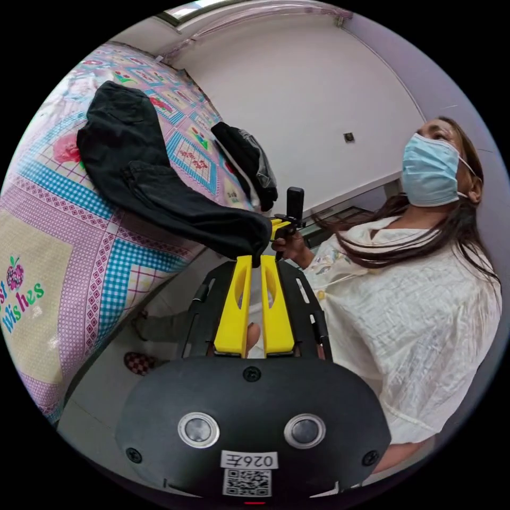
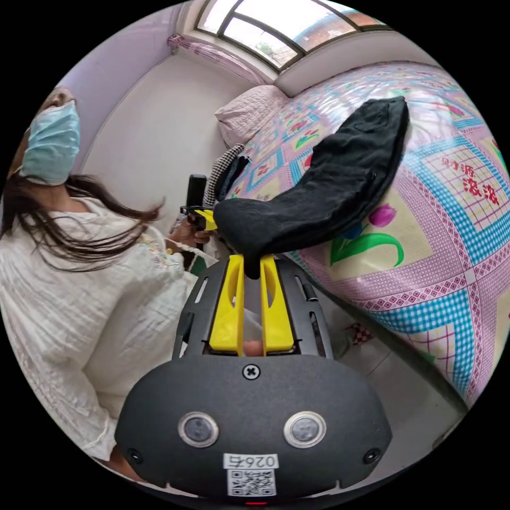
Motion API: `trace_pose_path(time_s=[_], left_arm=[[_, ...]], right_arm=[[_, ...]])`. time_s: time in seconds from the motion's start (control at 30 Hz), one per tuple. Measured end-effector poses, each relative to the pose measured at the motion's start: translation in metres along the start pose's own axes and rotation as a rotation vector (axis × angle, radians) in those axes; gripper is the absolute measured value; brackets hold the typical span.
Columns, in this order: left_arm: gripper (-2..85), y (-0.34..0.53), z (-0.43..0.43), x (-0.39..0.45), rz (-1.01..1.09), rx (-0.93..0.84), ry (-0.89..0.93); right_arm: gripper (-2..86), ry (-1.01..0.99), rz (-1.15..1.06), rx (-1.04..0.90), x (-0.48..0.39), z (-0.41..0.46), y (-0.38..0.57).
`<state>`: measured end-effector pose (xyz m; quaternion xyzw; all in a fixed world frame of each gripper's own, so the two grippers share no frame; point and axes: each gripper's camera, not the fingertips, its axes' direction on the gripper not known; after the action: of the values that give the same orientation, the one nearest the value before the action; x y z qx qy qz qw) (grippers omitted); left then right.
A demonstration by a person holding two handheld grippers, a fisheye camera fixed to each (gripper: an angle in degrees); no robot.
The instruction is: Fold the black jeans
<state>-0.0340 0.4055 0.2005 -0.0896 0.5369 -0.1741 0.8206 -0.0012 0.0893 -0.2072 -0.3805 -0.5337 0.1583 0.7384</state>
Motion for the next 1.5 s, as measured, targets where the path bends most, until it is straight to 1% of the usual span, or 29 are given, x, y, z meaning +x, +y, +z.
trace_pose_path(time_s=[0.13,0.23,0.33,0.4,0.43,0.5,0.53,0.57,0.6,0.63,0.67,0.7,0.73,0.8,0.83,0.9,0.97,1.07,1.1,1.17,1.23,1.33,1.4,1.47,1.5], left_arm=[[1.6,-0.036,-0.041,0.021,0.128,0.069,0.002],[1.5,-0.085,-0.073,0.016,0.214,0.109,-0.007],[1.7,-0.146,-0.104,-0.004,0.256,0.15,-0.04],[1.9,-0.188,-0.12,-0.023,0.272,0.163,-0.077],[2.1,-0.216,-0.133,-0.042,0.259,0.186,-0.102],[2.6,-0.258,-0.152,-0.079,0.222,0.237,-0.113],[3.1,-0.283,-0.163,-0.111,0.164,0.278,-0.106],[3.3,-0.307,-0.171,-0.147,0.079,0.314,-0.089],[3.4,-0.316,-0.174,-0.166,0.028,0.33,-0.076],[3.1,-0.331,-0.179,-0.204,-0.103,0.363,-0.046],[2.1,-0.337,-0.182,-0.234,-0.212,0.388,-0.015],[1.2,-0.338,-0.184,-0.244,-0.239,0.4,0.006],[0.1,-0.338,-0.188,-0.254,-0.258,0.439,0.047],[-0.5,-0.339,-0.192,-0.249,-0.211,0.461,0.061],[-0.7,-0.341,-0.193,-0.24,-0.184,0.441,0.033],[-0.9,-0.342,-0.193,-0.222,-0.138,0.41,-0.031],[-1.0,-0.343,-0.196,-0.199,-0.083,0.407,-0.152],[-1.0,-0.358,-0.195,-0.201,-0.115,0.389,-0.284],[-1.0,-0.363,-0.195,-0.206,-0.13,0.381,-0.283],[-1.0,-0.389,-0.194,-0.229,-0.153,0.333,-0.203],[-1.0,-0.407,-0.188,-0.246,-0.175,0.276,-0.152],[-1.0,-0.418,-0.183,-0.257,-0.228,0.218,-0.173],[-1.0,-0.416,-0.186,-0.257,-0.231,0.222,-0.16],[-1.0,-0.405,-0.193,-0.259,-0.265,0.249,-0.175],[-1.0,-0.401,-0.195,-0.261,-0.281,0.261,-0.173]], right_arm=[[0.8,0.029,-0.081,0.056,-0.016,-0.034,-0.029],[0.8,0.044,-0.164,0.089,0.0,-0.055,-0.075],[0.8,0.058,-0.194,0.116,0.043,-0.072,-0.139],[0.7,0.085,-0.171,0.119,0.097,-0.078,-0.204],[0.7,0.086,-0.16,0.12,0.113,-0.078,-0.22],[0.7,0.051,-0.077,0.118,0.191,-0.073,-0.29],[0.9,0.039,-0.052,0.115,0.212,-0.07,-0.307],[1.1,0.028,0.008,0.103,0.257,-0.062,-0.34],[1.8,0.008,0.095,0.097,0.302,-0.052,-0.369],[2.2,0.019,0.124,0.069,0.322,-0.044,-0.384],[3.1,0.074,0.164,-0.028,0.355,-0.026,-0.408],[3.9,0.131,0.186,-0.065,0.378,-0.014,-0.423],[4.2,0.136,0.198,-0.061,0.385,-0.012,-0.427],[5.7,0.116,0.171,-0.045,0.388,-0.012,-0.432],[6.0,0.133,0.153,-0.042,0.383,-0.011,-0.431],[7.7,0.254,0.089,-0.032,0.359,-0.008,-0.42],[8.7,0.341,0.044,-0.008,0.339,-0.005,-0.409],[10.1,0.436,-0.02,0.044,0.316,0.008,-0.396],[11.1,0.472,-0.043,0.055,0.312,0.017,-0.395],[12.2,0.542,-0.072,0.054,0.31,0.034,-0.396],[13.7,0.557,-0.07,0.037,0.318,0.051,-0.402],[8.5,0.568,-0.045,-0.026,0.34,0.081,-0.413],[3.2,0.526,-0.008,0.032,0.343,0.075,-0.41],[1.4,0.494,0.004,0.062,0.343,0.069,-0.408],[1.5,0.497,0.014,0.034,0.348,0.075,-0.41]])
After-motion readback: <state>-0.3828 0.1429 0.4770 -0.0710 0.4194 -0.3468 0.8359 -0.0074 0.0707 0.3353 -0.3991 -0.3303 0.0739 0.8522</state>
